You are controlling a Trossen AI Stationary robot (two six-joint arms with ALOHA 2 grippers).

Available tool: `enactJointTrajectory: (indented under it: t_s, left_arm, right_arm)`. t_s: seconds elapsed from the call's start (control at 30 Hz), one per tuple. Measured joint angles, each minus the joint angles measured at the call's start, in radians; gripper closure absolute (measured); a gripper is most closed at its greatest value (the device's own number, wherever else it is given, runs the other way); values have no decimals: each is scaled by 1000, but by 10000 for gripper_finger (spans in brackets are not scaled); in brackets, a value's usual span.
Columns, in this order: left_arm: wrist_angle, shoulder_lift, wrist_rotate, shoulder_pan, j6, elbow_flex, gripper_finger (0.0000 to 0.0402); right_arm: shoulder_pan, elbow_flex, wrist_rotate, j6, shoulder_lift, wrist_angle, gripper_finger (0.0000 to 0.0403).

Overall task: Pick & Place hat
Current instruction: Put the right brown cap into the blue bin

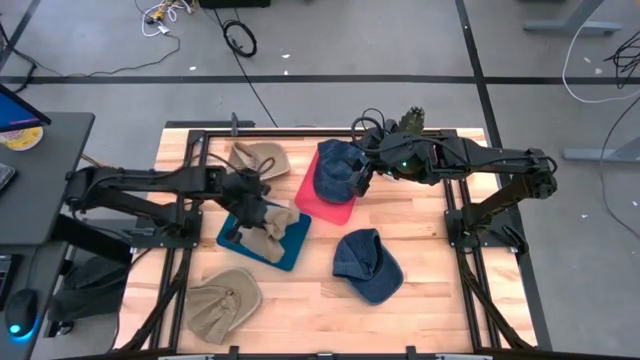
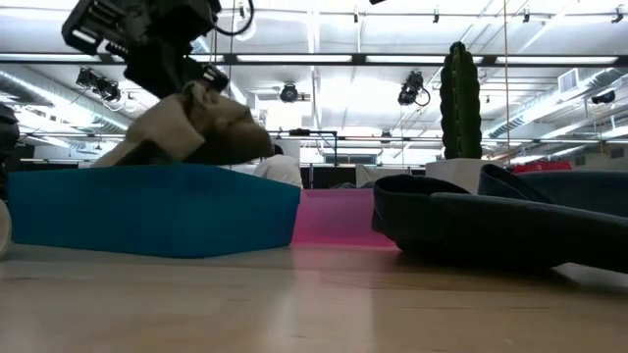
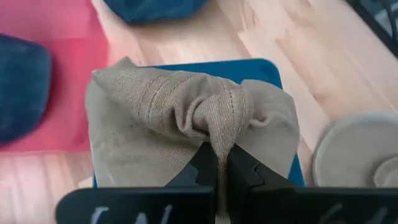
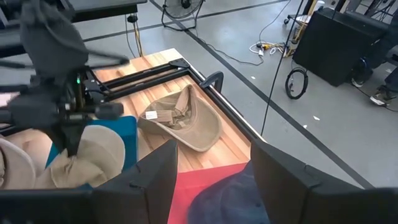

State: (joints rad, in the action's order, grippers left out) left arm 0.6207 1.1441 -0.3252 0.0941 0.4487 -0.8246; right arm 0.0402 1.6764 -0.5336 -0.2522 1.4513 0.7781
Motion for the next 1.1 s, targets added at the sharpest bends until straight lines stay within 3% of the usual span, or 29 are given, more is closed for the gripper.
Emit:
enactJointTrajectory:
  t_s: [0.43,0.73,1.1]
  left_arm:
    - [-31,185,7,-3,38,0,392]
    - [-128,198,7,-3,34,0,391]
    - [-136,198,7,-3,-82,0,343]
  right_arm:
    - [0,0,2,-9,0,-9,198]
    - [0,0,2,-9,0,-8,198]
    - [0,0,2,-9,0,-8,198]
